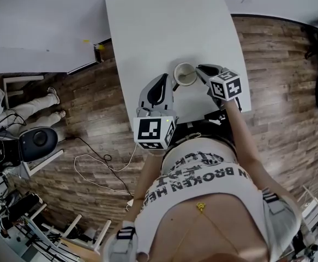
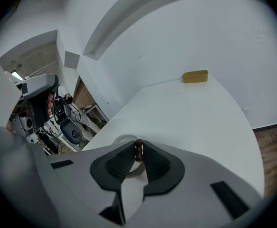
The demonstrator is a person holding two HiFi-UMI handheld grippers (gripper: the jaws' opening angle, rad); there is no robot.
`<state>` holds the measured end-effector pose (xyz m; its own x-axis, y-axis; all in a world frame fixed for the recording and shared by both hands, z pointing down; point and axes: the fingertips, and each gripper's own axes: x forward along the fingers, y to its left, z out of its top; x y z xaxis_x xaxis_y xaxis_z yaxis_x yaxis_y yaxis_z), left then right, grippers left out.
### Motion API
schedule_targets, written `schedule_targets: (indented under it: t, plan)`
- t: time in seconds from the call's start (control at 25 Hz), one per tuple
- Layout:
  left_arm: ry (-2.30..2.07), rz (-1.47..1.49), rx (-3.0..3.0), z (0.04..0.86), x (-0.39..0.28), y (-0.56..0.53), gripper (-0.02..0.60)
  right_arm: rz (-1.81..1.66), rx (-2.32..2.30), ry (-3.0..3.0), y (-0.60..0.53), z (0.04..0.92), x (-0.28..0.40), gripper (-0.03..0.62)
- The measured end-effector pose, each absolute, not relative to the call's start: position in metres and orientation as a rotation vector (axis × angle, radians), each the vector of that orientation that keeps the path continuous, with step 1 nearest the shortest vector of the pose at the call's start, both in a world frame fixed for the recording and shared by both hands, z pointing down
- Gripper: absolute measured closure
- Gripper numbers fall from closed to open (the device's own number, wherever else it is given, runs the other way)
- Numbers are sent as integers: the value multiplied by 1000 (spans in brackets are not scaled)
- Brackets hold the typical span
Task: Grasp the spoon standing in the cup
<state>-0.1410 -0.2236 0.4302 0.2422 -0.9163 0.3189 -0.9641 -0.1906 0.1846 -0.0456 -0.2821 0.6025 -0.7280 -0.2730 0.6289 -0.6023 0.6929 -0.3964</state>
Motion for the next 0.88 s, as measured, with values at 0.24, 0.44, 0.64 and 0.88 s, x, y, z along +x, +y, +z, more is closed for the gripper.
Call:
schedule_targets:
  t: [0.24,0.44,0.64,0.88]
  plan:
    - [-1733,194,2178,429,-139,-222,585,790,657,-2383,-281,595,-46,548]
    - [-1736,184,2178,427,-140,-220,586,686,635,-2401,-279,580,-49,551]
    - [-1735,182,2187,424,-137,-218,586,644,620,-2420,-275,567,-48,551]
    - [-1732,179,2195,422,-135,-216,585,610,613,-2439,-269,552,-47,551]
